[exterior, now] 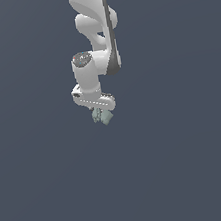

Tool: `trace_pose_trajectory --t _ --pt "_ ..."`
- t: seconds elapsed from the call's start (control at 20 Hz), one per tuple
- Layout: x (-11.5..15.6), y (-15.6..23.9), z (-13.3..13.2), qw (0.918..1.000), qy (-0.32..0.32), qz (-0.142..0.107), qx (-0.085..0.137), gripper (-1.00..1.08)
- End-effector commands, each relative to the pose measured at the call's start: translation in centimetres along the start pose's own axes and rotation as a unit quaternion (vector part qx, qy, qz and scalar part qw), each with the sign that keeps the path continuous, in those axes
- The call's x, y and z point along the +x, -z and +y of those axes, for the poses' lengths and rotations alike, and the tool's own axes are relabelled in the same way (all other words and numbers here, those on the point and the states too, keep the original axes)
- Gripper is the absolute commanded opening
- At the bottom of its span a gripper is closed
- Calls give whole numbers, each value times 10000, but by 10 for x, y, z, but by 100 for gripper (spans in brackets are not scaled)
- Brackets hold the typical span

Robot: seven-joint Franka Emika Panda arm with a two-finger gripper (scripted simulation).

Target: Pick up the object and move it to a goal position.

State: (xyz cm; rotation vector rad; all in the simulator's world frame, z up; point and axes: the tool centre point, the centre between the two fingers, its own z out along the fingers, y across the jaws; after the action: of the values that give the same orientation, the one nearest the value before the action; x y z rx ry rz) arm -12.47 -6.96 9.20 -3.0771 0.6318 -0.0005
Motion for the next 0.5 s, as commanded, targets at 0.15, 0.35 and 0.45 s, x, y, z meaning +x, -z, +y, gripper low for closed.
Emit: trace_pose_trajectory --t 0.15,0.35,0.45 --pt "3 7 7 10000 -1 -1 0 -100" --pt "8 19 19 10000 -1 -1 0 -100" --pt "9 23 22 10000 -1 -1 0 -100"
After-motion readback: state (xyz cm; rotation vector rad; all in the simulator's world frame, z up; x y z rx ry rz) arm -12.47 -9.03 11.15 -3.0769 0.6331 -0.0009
